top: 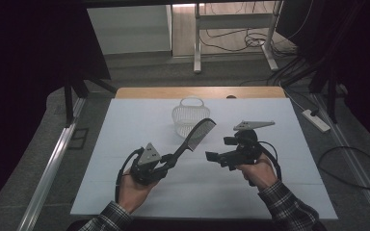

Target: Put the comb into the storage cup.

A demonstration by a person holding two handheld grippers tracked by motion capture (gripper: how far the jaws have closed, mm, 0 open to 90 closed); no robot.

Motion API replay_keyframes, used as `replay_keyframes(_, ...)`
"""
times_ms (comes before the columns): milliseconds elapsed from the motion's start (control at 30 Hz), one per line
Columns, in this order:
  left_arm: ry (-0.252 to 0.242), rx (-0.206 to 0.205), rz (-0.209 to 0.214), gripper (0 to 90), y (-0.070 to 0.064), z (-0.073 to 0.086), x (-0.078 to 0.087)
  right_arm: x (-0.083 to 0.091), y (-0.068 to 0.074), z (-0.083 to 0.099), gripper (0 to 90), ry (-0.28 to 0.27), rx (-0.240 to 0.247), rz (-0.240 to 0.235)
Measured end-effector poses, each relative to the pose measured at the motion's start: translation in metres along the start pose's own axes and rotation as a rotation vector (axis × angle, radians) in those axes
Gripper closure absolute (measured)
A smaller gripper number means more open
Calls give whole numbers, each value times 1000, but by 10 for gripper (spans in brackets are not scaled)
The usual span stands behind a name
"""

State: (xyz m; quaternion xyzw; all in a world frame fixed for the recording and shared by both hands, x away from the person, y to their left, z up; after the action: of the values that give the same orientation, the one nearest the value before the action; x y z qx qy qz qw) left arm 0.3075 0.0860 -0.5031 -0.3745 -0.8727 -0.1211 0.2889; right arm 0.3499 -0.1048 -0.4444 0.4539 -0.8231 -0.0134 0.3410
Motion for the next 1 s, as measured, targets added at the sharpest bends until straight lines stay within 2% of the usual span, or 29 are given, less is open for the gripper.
replay_keyframes(200, -4, -15, -5, 717, -3, 0, -1, -8, 0, -8, 0, -9, -49, -31)
replay_keyframes(467, -4, -49, -21, 717, -8, 0, -2, -19, -3, -14, 0, -3, -80, -30)
replay_keyframes(933, -12, -70, -30, 717, -12, 0, -1, -36, -6, -19, 0, 33, -89, -18)
replay_keyframes(1000, -12, -72, -33, 717, -12, 1, -1, -37, -6, -20, 24, 36, -94, -18)
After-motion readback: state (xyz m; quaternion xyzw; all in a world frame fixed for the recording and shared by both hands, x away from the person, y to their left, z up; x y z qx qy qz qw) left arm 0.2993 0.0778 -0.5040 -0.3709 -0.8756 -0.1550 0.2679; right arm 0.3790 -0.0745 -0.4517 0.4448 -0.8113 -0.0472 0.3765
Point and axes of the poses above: each handheld gripper's, and its own axes: x roughly backward along the jaws, z roughly out of its underside, y roughly to its left, the point moved 8 cm from there along -x, roughly forward along the jaws, and after that the axes turned 1 degree about y, right-handed, at the moved point
